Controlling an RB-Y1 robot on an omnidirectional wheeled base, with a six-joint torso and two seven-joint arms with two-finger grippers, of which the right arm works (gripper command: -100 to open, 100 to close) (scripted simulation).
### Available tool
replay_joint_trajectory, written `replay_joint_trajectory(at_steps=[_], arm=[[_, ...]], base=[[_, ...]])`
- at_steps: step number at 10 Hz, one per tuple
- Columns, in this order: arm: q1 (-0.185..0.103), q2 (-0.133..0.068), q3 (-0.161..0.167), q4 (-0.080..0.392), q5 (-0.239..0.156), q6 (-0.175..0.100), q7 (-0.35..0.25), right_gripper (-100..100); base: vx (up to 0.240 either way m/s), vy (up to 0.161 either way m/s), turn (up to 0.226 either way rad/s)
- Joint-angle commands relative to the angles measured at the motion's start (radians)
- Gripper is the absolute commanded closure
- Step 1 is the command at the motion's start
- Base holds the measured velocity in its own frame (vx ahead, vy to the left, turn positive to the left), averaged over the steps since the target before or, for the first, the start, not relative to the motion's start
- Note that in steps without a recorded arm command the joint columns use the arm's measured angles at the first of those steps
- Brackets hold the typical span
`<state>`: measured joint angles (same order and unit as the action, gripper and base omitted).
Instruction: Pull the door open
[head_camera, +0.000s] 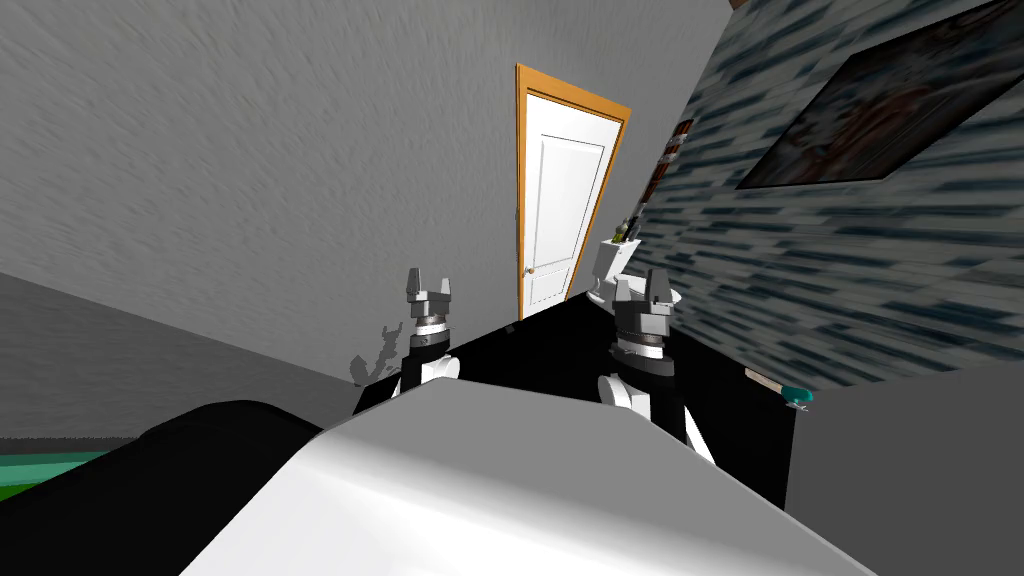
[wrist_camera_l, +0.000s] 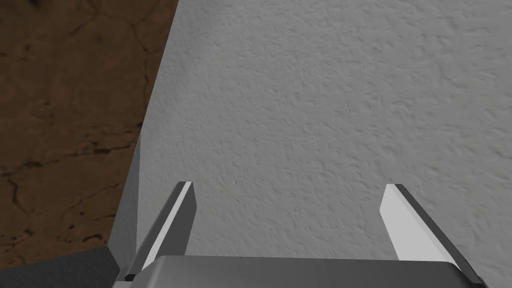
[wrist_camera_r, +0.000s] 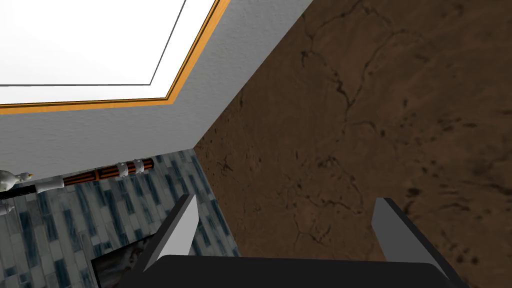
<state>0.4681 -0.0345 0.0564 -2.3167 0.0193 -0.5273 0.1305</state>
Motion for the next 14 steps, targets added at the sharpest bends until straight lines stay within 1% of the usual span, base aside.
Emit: replay_joint_trajectory(at_steps=[1, 5, 6, 7, 8, 9, 10, 11, 12, 14], arm=[[-0.009, -0.007, 0.0, 0.031, 0.01, -0.008, 0.02, -100], [-0.028, -0.02, -0.001, 0.101, 0.034, -0.027, 0.066, -100], [-0.035, -0.024, -0.002, 0.127, 0.043, -0.033, 0.082, -100], [-0.039, -0.027, -0.002, 0.14, 0.047, -0.037, 0.091, -100], [-0.047, -0.031, -0.002, 0.17, 0.057, -0.044, 0.11, -100], [-0.051, -0.033, -0.002, 0.186, 0.063, -0.049, 0.12, -100], [-0.06, -0.038, -0.003, 0.219, 0.073, -0.057, 0.141, -100], [-0.065, -0.04, -0.003, 0.235, 0.079, -0.061, 0.152, -100], [-0.075, -0.045, -0.003, 0.272, 0.091, -0.071, 0.175, -100], [-0.085, -0.049, -0.004, 0.309, 0.104, -0.081, 0.2, -100]], base=[[0.034, -0.012, 0.032], [0.068, -0.006, 0.032], [0.064, -0.005, 0.031], [0.058, -0.005, 0.029], [0.062, -0.01, 0.039], [0.068, -0.013, 0.028], [0.079, -0.011, 0.045], [0.084, -0.014, 0.032], [0.092, -0.019, 0.051], [0.075, -0.003, 0.031]])
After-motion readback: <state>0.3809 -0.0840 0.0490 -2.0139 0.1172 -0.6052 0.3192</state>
